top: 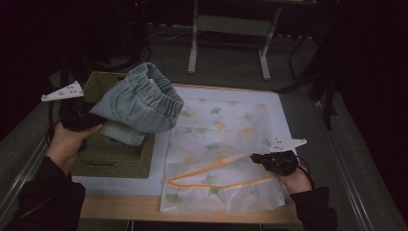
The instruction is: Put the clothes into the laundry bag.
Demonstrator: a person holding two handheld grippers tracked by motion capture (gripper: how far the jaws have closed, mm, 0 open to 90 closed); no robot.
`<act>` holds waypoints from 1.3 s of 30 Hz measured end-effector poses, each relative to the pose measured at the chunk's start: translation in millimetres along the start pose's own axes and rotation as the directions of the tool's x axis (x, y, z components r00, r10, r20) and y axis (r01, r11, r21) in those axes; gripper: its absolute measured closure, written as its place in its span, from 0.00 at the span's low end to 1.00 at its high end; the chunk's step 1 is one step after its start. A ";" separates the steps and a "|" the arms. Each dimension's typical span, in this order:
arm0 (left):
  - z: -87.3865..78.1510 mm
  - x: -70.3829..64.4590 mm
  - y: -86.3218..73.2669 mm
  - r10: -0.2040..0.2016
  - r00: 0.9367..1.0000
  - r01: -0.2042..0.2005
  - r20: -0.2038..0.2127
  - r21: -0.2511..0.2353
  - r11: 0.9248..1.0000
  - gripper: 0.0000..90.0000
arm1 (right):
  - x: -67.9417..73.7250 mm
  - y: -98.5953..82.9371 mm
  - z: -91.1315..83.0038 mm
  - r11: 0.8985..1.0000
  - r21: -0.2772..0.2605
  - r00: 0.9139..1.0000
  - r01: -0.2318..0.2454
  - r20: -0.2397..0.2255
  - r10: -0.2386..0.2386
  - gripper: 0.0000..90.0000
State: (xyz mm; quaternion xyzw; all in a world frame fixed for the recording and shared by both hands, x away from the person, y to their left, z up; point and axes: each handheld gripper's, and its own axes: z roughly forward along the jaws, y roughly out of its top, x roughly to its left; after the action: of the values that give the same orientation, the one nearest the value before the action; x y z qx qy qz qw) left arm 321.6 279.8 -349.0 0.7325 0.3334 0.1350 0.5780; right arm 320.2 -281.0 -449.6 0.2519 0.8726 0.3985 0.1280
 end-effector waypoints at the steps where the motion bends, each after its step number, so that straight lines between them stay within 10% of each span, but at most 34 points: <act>1: 1.3 -2.6 -0.3 0.005 1.000 -0.005 0.005 0.003 1.000 0.84 | 0.0 0.1 0.0 1.000 0.000 1.000 -0.001 -0.001 0.001 0.99; 22: 43.4 -66.6 -18.4 0.067 0.987 -0.074 0.143 0.047 0.996 0.84 | -4.1 17.1 -1.7 1.000 -0.023 1.000 -0.002 0.031 0.003 0.99; 39: 86.1 -121.9 -27.9 0.121 0.944 -0.158 0.306 0.100 0.982 0.84 | -11.5 36.3 -5.4 0.998 -0.051 0.996 -0.020 0.087 0.025 0.99</act>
State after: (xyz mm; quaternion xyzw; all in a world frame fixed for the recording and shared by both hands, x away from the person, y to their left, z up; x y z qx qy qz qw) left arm 272.1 139.1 -377.8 0.8004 0.1971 0.0427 0.5646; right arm 339.9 -270.5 -418.2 0.2757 0.8529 0.4104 0.1680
